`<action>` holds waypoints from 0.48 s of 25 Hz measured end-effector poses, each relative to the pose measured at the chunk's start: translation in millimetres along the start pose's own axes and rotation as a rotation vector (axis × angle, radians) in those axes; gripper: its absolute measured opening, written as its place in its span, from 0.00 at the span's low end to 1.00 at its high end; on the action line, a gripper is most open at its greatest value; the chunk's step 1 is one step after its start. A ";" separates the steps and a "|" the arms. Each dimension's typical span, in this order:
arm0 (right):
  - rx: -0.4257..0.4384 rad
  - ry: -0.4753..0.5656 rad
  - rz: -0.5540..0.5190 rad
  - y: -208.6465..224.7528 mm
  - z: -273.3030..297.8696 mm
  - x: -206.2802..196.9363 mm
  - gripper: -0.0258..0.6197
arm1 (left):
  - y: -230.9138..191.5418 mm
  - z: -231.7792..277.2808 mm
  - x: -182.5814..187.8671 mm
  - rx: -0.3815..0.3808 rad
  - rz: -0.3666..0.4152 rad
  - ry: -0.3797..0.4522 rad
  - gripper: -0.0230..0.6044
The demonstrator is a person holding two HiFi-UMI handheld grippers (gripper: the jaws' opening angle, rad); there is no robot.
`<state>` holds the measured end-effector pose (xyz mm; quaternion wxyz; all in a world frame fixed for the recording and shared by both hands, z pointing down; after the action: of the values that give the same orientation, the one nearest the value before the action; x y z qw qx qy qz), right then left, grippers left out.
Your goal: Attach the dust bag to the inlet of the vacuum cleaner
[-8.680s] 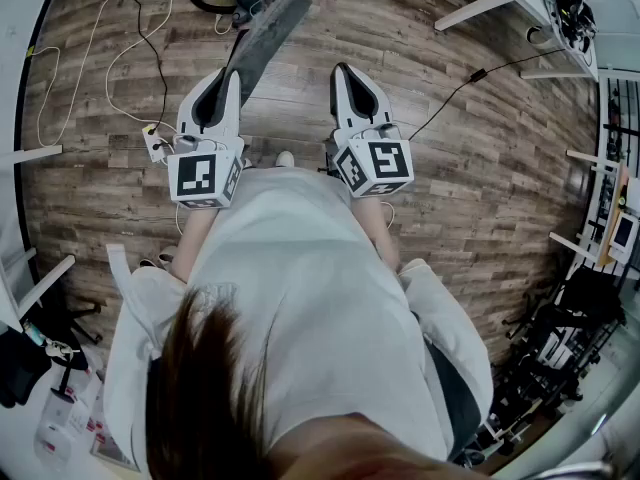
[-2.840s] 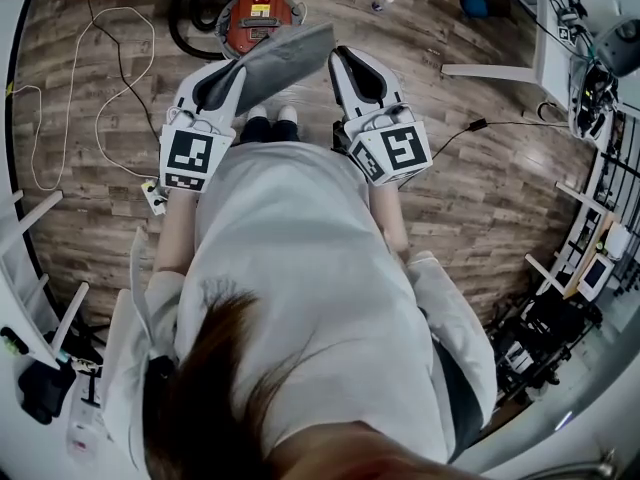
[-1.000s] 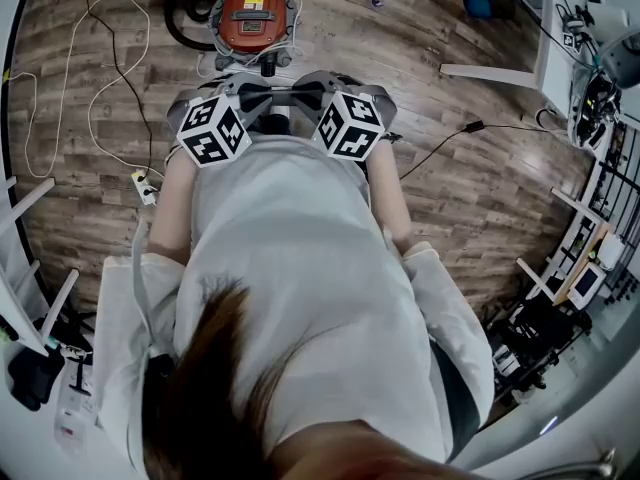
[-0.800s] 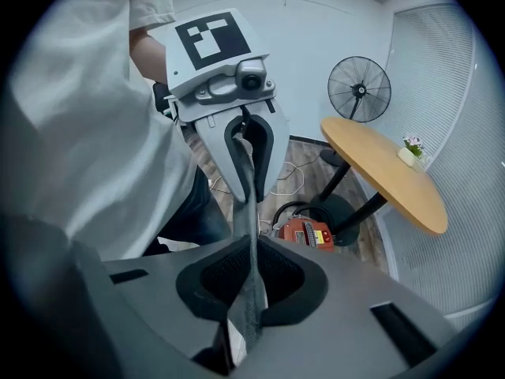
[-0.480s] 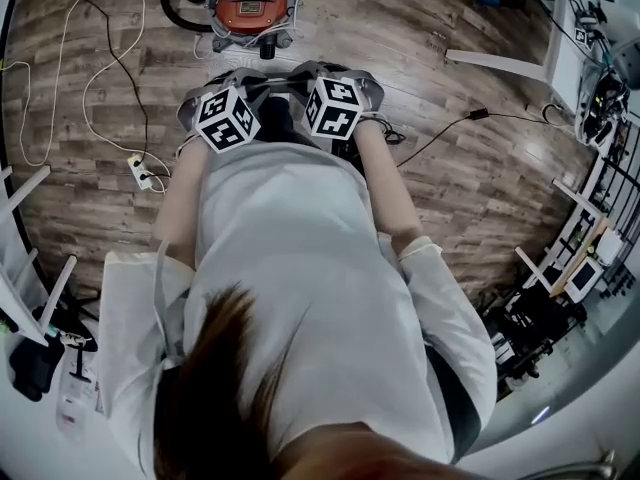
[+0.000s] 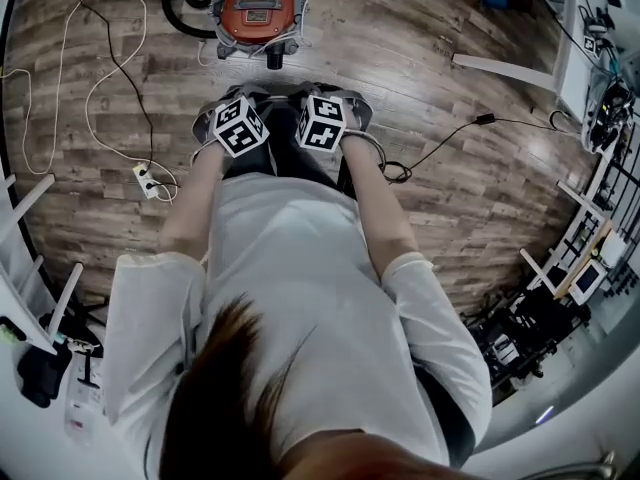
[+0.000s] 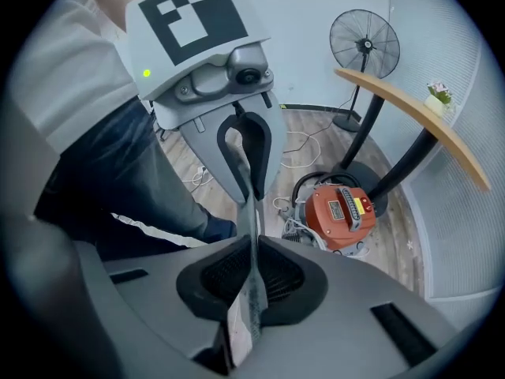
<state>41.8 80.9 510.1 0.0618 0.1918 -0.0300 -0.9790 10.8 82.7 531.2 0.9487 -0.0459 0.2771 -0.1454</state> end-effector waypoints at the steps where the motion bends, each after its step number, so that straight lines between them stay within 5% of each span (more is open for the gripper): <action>1: 0.012 -0.011 0.002 -2.1 7.9 -2.8 0.09 | 1.2 7.4 -6.0 -0.016 -0.002 -0.014 0.12; 12: 0.051 -0.017 0.103 8.6 79.6 -41.0 0.09 | -14.6 81.1 -39.9 -0.115 0.000 -0.071 0.12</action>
<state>50.2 80.7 599.6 0.1072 0.1831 -0.0653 -0.9750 18.7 81.4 622.4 0.9537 -0.1054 0.2512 -0.1274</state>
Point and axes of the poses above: the fingertips, and each gripper's own axes: z forward along the fingers, y to its right, x out of its top, the point moved 1 cm from there along -z, backward along the fingers, and after that the axes turned 2 degrees about z, right-handed, at the moved point
